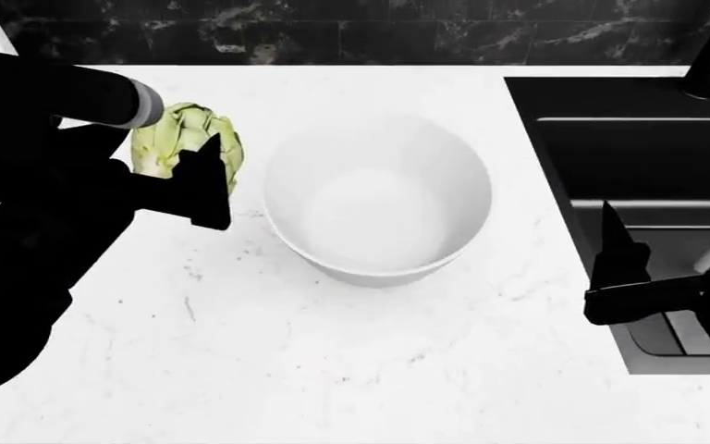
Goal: Pick the tomatos and chili peppers from the sink and place them in one bowl. Place the artichoke in the other bowl. Then turn off the sink faucet.
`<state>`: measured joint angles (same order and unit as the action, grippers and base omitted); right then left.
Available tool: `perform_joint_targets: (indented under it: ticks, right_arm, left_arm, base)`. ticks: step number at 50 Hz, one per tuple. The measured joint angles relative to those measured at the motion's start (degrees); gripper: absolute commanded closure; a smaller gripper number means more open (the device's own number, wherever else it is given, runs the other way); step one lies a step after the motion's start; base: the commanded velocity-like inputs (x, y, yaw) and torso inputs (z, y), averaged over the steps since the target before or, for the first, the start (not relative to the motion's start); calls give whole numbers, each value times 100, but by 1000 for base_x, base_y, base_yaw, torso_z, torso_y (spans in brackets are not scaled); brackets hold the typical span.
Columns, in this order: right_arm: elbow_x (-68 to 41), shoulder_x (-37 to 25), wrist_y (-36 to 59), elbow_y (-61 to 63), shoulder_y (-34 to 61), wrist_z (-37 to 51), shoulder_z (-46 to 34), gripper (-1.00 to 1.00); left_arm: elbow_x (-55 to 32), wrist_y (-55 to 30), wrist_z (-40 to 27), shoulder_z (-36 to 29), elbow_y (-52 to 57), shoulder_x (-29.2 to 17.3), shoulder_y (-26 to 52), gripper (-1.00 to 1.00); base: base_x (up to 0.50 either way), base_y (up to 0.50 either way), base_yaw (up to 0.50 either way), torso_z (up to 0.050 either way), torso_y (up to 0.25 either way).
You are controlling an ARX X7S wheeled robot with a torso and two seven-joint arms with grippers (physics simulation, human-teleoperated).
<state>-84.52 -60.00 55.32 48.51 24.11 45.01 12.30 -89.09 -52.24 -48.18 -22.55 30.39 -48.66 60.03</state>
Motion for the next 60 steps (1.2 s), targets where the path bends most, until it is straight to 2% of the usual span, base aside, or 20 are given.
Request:
perform_joint_targets:
  ticks: [7, 13, 27, 40, 60]
  right_arm:
    - [-17, -8, 0, -18, 57, 0, -46, -100]
    - [-29, -21, -29, -26, 24, 6, 14, -100]
    - [-280, -150, -15, -104, 328, 135, -94, -100]
    - [-509, -243, 12, -154, 620, 281, -251, -100]
    - [-723, -368, -66, 9, 116, 350, 365, -100]
  left_arm:
    - [40, -31, 9, -41, -83, 50, 102, 100]
    - [87, -154, 131, -186, -282, 307, 487, 100]
    - [440, -354, 954, -821, -1036, 1508, 1536, 100]
    - [718, -414, 1669, -1455, -1642, 2452, 1866, 100]
    - [1539, -151, 2125, -2085, -2357, 2896, 1742, 100]
  base:
    - [0, 0, 0, 0, 1]
    - [0, 0, 0, 0, 0]
    - [0, 0, 0, 1, 1]
    - [0, 0, 0, 0, 1]
    - [0, 0, 0, 1, 1]
